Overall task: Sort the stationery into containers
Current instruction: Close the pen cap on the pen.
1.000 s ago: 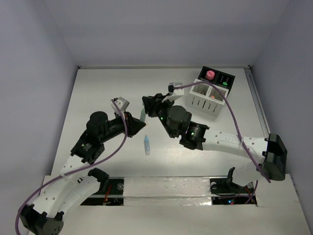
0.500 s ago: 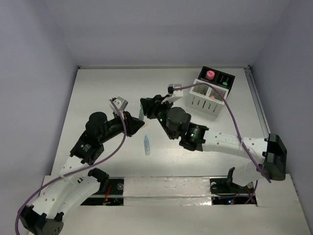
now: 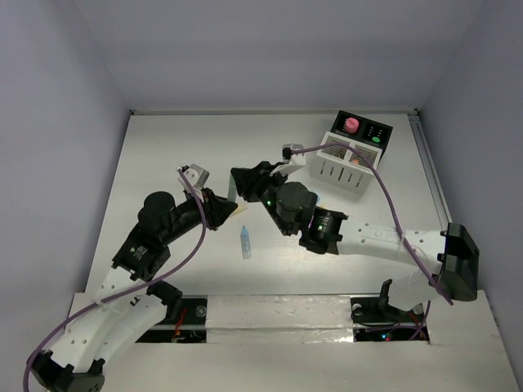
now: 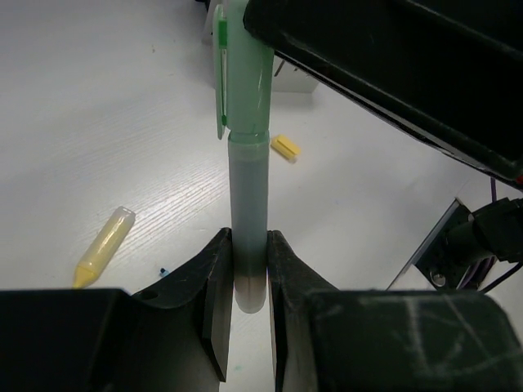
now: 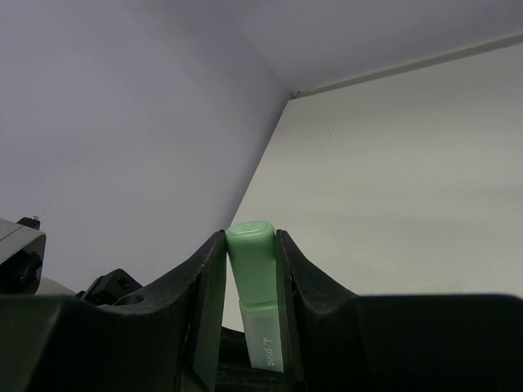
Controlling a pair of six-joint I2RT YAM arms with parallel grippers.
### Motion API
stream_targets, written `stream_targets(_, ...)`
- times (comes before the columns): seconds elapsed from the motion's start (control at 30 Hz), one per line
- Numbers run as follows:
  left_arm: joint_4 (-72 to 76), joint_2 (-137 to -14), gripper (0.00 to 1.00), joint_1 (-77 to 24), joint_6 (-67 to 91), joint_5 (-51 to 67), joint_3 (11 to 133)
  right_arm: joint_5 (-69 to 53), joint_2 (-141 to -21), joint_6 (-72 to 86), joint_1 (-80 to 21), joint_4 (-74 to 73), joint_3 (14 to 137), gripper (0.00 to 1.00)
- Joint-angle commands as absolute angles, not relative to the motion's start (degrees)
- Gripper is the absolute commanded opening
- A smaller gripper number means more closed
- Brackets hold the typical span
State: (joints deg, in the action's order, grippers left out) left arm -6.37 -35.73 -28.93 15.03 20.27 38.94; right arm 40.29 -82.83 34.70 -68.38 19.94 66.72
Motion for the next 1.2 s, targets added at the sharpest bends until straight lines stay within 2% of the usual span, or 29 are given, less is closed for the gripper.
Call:
stream_targets(0.0,-1.67,-34.10,0.00,-28.92,14.33,16.88,40.25,40.86,-83.05,37.88,-69.52,19.16,65.57,0.16)
stream_targets(0.23,-1.67,-33.66,0.00,-28.92,14.33,16.09,40.17,38.76,-83.85,38.58,-70.66,18.11,65.74,0.15)
stream_targets(0.37,-1.76,-33.31,0.00,-28.92,14.24,14.86,40.25,35.78,-83.50,40.60,-71.19,15.56,64.69,0.09)
stream_targets(0.47,-1.76,-33.31,0.00,-28.92,14.15,14.33,40.34,32.18,-83.23,43.32,-71.71,14.42,62.23,0.00)
stream_targets(0.8,-1.41,-32.96,0.00,-28.92,14.06,14.06,40.52,29.00,-86.57,48.51,-77.51,7.66,56.08,0.00)
stream_targets(1.17,-1.05,-32.26,0.00,-28.39,14.41,13.71,40.61,27.59,-93.69,55.02,-82.09,9.05,53.53,0.00)
